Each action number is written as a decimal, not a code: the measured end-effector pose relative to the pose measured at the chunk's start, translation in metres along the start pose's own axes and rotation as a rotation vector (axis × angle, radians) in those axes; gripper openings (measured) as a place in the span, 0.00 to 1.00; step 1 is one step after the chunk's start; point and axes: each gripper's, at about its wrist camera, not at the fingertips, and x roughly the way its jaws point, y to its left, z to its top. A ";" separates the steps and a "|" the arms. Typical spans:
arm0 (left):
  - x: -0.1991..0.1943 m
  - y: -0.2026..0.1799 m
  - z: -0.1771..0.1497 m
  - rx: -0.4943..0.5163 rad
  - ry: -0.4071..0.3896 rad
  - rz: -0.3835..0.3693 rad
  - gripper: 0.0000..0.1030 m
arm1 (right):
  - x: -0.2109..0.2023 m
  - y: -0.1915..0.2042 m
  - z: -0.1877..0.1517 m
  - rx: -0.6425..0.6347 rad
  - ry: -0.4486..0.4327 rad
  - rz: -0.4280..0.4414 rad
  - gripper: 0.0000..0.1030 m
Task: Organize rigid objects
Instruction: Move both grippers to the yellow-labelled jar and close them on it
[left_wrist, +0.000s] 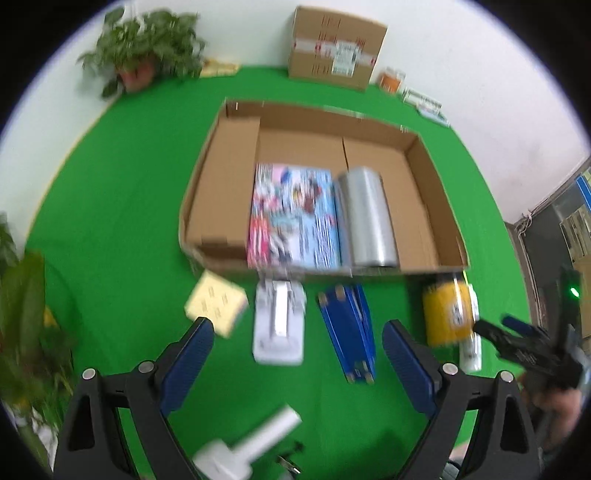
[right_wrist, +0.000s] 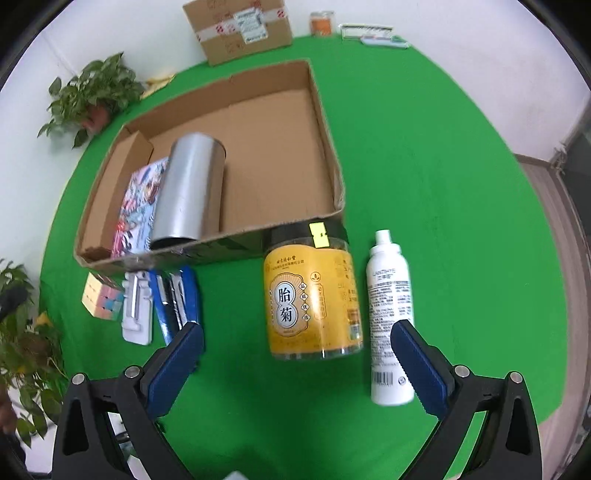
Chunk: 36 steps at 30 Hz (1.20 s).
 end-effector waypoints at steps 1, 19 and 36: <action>-0.001 -0.002 -0.007 -0.017 0.017 0.008 0.90 | 0.009 -0.001 0.001 -0.014 0.010 0.015 0.99; 0.006 -0.078 -0.052 -0.058 0.091 -0.056 0.90 | 0.065 -0.028 -0.069 0.022 0.253 0.254 0.65; 0.155 -0.143 0.020 -0.051 0.351 -0.583 0.90 | 0.082 -0.037 -0.014 0.097 0.072 0.387 0.98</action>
